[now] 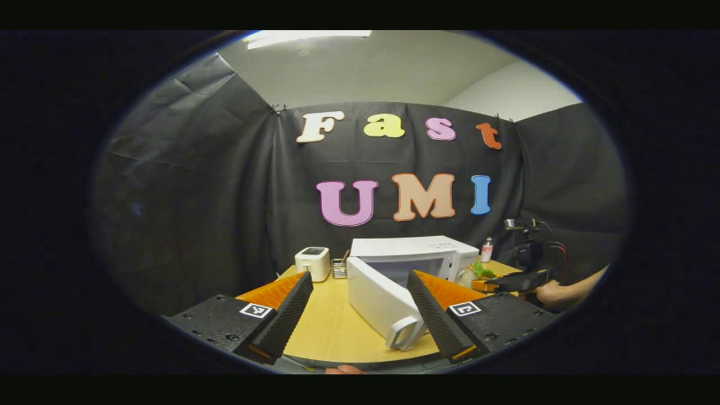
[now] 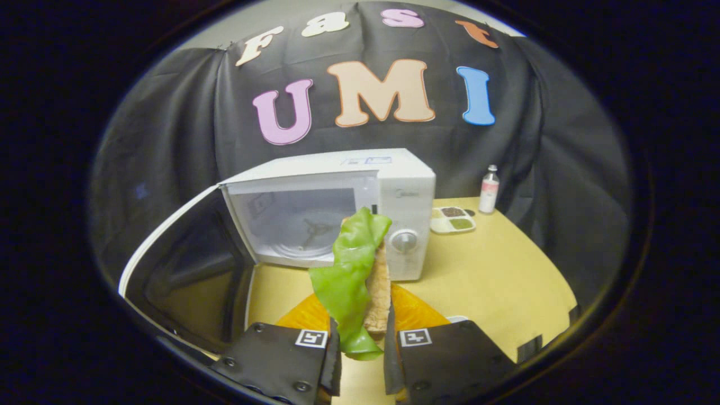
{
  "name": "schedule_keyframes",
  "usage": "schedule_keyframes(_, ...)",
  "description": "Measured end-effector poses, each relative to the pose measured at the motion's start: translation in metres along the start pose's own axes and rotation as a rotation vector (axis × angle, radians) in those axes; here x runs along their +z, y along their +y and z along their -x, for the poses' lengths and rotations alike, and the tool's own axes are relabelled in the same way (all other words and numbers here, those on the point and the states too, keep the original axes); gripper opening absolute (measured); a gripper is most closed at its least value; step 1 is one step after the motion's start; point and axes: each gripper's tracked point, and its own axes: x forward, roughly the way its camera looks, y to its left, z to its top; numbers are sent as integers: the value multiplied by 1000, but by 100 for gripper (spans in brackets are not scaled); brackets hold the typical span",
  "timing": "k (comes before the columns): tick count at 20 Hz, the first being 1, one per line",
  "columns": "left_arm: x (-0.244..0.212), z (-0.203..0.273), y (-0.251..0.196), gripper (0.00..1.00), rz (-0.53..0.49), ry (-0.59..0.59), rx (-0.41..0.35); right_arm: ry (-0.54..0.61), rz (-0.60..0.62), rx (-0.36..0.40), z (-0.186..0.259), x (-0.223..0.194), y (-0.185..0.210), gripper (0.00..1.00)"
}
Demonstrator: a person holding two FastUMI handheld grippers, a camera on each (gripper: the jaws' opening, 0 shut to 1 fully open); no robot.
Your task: Open the microwave oven with the left hand, put the food in, and close the microwave oven.
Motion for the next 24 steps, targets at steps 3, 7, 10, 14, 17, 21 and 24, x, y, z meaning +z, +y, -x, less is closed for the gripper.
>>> schedule_keyframes(3,-5,0,7,98,-13,17,13,20,-67,24,-30,-4,32,32)
schedule_keyframes(7,-6,-2,22,98,-8,34,55,55,-235,43,-72,-11,71,27)
schedule_keyframes(10,0,-4,30,99,-32,27,86,64,-383,63,-98,-7,97,27)
schedule_keyframes(14,0,-8,32,98,-54,37,94,35,-569,118,-128,8,123,27)
schedule_keyframes(17,3,-12,38,98,-56,41,104,42,-717,129,-148,16,133,32)
schedule_keyframes(21,3,-21,43,98,-44,46,112,29,-804,73,-170,13,134,31)
schedule_keyframes(24,2,-25,47,99,-53,51,121,30,-910,30,-185,11,133,31)
